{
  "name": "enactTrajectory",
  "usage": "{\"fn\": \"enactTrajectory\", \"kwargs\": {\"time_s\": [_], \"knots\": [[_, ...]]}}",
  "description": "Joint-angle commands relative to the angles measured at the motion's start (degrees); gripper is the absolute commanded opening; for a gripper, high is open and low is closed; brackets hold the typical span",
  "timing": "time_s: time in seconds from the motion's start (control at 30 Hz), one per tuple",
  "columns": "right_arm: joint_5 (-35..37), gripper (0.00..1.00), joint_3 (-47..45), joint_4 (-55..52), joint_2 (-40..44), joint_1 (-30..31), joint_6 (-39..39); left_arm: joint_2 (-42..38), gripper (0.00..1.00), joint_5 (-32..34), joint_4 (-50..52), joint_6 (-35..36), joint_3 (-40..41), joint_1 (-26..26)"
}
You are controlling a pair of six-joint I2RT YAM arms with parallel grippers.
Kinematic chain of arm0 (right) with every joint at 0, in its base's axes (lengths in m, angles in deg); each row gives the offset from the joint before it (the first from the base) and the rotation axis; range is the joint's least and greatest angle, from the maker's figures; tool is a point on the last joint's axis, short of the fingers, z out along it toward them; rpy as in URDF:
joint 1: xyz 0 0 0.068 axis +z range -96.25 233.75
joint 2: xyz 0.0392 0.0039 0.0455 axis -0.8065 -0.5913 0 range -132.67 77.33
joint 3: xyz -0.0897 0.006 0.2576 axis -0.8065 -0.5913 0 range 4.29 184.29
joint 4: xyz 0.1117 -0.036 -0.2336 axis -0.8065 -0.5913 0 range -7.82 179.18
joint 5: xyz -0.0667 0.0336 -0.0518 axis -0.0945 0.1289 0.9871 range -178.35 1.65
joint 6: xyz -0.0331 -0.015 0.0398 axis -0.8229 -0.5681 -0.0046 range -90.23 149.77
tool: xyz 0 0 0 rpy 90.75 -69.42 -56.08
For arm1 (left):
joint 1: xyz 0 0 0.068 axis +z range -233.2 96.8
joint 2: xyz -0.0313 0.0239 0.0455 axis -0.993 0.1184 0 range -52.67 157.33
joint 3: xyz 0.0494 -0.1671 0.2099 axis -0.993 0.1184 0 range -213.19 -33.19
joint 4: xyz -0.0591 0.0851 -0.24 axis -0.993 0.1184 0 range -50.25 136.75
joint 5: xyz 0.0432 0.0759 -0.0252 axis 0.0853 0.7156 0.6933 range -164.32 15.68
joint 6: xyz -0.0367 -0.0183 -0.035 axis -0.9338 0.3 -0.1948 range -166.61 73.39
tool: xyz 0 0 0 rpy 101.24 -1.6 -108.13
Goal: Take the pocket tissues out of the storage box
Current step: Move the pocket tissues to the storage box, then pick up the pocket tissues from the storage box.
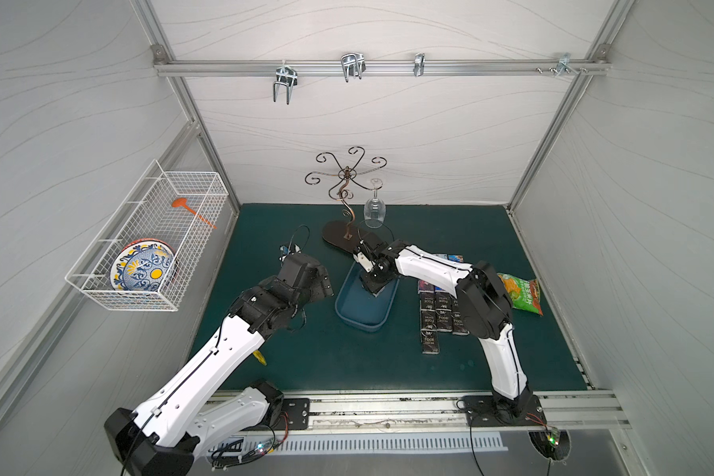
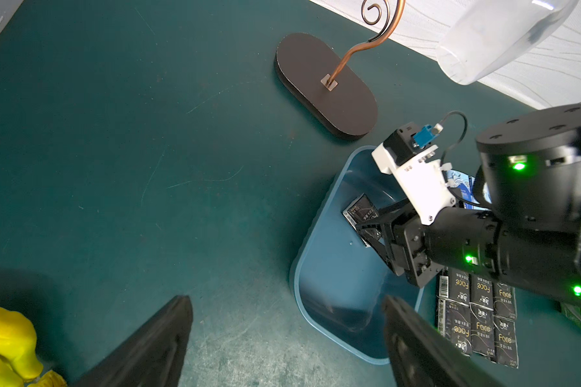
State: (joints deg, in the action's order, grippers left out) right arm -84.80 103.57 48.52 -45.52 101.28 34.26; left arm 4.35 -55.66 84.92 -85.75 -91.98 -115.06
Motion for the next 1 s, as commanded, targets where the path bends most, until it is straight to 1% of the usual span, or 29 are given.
{"fn": "enactTrajectory", "kwargs": {"time_s": [0.0,0.17,0.2,0.27,0.43,0.63,0.73,0.8,0.87,0.97], "knots": [[0.53,0.57,0.16,-1.70,1.21,-0.33,-5.46,-0.75,0.93,0.47,-0.69,1.21,-1.51,0.47],[1.47,0.61,0.20,-2.06,0.00,-0.63,-9.80,-0.55,0.93,0.31,-0.63,1.39,-1.73,0.80],[1.87,0.65,0.28,-2.27,-0.35,-0.81,-10.29,-0.42,0.93,0.25,-0.54,1.50,-1.77,0.87],[1.58,0.68,0.23,-2.26,-1.18,-1.24,-11.31,-0.32,0.93,0.44,-0.45,1.66,-1.85,0.83],[0.22,0.69,-0.05,-1.04,-2.80,-2.65,-12.07,-0.34,0.94,0.59,-0.43,1.87,-1.86,1.18],[-3.07,0.67,0.45,-0.34,-4.78,-2.75,-12.51,-0.06,0.94,0.33,-0.69,1.87,-1.68,1.47],[-4.12,0.65,0.82,-0.52,-5.38,-2.79,-12.60,-0.07,0.94,0.58,-0.69,1.91,-1.68,1.53],[-4.43,0.59,0.86,-0.48,-5.33,-2.79,-12.39,-0.17,0.94,0.63,-0.69,1.90,-1.57,1.53],[-4.96,0.51,0.91,-0.40,-4.96,-2.78,-12.01,-0.14,0.94,0.53,-0.86,1.87,-1.42,1.53],[-5.34,0.47,0.78,-0.22,-3.87,-2.77,-11.28,-0.08,0.94,0.23,-0.87,1.78,-1.33,1.62]]}}
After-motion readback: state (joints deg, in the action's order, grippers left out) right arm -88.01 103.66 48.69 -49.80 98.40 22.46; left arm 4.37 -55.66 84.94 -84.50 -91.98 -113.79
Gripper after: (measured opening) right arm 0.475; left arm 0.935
